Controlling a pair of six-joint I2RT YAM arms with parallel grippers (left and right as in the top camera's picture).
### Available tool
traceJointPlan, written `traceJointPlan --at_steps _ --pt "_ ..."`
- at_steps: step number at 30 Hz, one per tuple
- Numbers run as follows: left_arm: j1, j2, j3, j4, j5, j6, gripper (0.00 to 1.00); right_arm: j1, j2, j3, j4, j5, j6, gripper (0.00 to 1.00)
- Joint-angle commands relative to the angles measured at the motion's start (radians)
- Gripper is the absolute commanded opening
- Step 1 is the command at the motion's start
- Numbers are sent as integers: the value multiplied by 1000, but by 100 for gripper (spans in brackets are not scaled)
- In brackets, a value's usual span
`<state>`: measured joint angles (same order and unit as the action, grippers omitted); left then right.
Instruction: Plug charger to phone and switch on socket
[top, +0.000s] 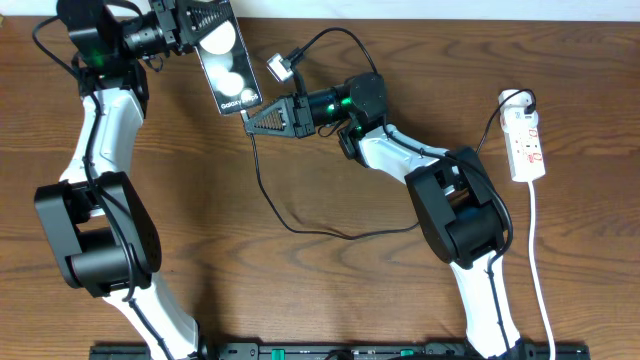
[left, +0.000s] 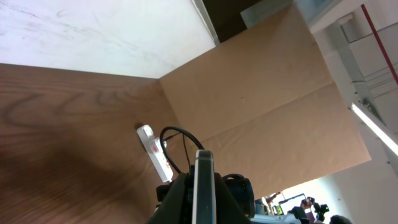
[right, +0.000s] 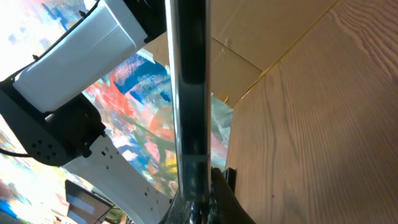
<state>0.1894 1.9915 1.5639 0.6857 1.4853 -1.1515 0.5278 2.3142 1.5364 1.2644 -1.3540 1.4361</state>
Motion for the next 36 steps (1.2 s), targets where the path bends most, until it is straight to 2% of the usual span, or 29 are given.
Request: traceJointPlan --at_steps 1,29,30,33,35,36 --pt "-24 -23 11 5 86 -13 8 -18 -4 6 -1 111 11 1" --pt "-25 -23 11 5 85 7 8 -44 -4 6 0 140 45 1" --pt "-25 -23 11 5 85 17 7 -44 -4 6 0 140 45 5" --pt "-22 -23 11 5 80 32 7 -45 -4 6 0 134 45 33" --pt "-17 -23 11 5 69 32 7 -45 -4 6 0 125 45 95" --pt "-13 -23 11 5 64 32 7 -45 -4 6 0 122 45 99"
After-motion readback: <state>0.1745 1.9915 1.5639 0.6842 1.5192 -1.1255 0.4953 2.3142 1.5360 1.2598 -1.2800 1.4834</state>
